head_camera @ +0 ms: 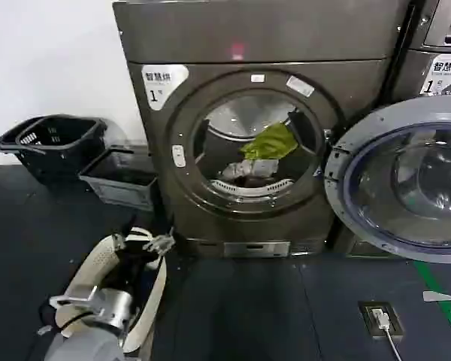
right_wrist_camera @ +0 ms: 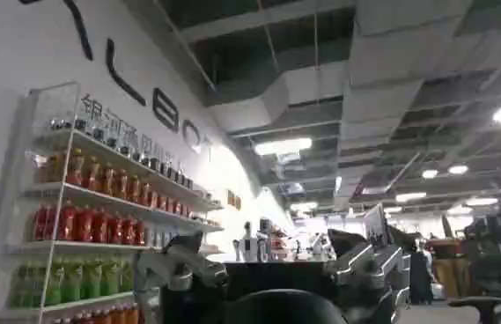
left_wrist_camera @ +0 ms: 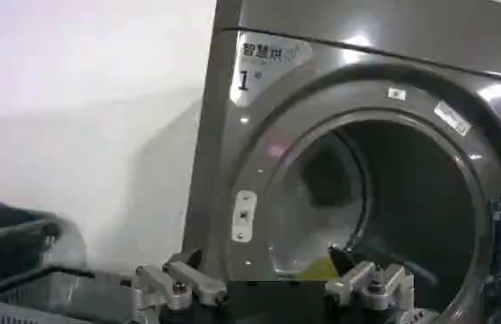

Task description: Grasp the clothes from the dryer.

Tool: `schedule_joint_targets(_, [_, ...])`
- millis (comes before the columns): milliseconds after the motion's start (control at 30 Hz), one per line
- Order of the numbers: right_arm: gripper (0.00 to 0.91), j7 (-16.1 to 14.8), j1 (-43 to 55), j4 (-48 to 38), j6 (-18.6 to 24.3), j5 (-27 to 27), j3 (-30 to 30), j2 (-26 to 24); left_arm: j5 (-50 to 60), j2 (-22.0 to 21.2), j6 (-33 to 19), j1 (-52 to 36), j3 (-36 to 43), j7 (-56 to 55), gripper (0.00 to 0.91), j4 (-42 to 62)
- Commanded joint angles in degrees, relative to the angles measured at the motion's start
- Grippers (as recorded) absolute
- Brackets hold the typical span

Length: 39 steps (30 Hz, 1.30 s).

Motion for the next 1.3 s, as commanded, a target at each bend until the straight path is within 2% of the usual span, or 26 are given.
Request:
schedule_joint_targets(33, [0.907,0.11,-0.16,-0.16,1.29,0.4,-0.31,0.17,0.64,0.05,-0.41,-0.3,0.09,0.3,0.907,0.39])
schedule_joint_targets(100, [0.907,-0.29,-0.18,-0.47,4.08,0.51,-1.18,0.53,0.71,0.09,-0.39,-0.46,0.16,0.41,0.907,0.46])
schedule_joint_targets(200, [0.907,-0.95,0.14,-0.14,5.53,1.05,-1.49,0.75,0.93,0.03,-0.42,-0.61,0.2,0.46,0.907,0.58])
schedule_joint_targets(667, [0.907,0.06,0.36,-0.54,5.06,2.58,-1.42,0.73,1.28,-0.38,-0.21,-0.6,0.42,0.36,0.907,1.08])
schedule_joint_targets(1300, [0.907,-0.56,0.46,-0.16,4.97,3.19,-1.38,0.71,0.85,0.12,-0.09,0.05,0.08,0.41,0.907,0.02])
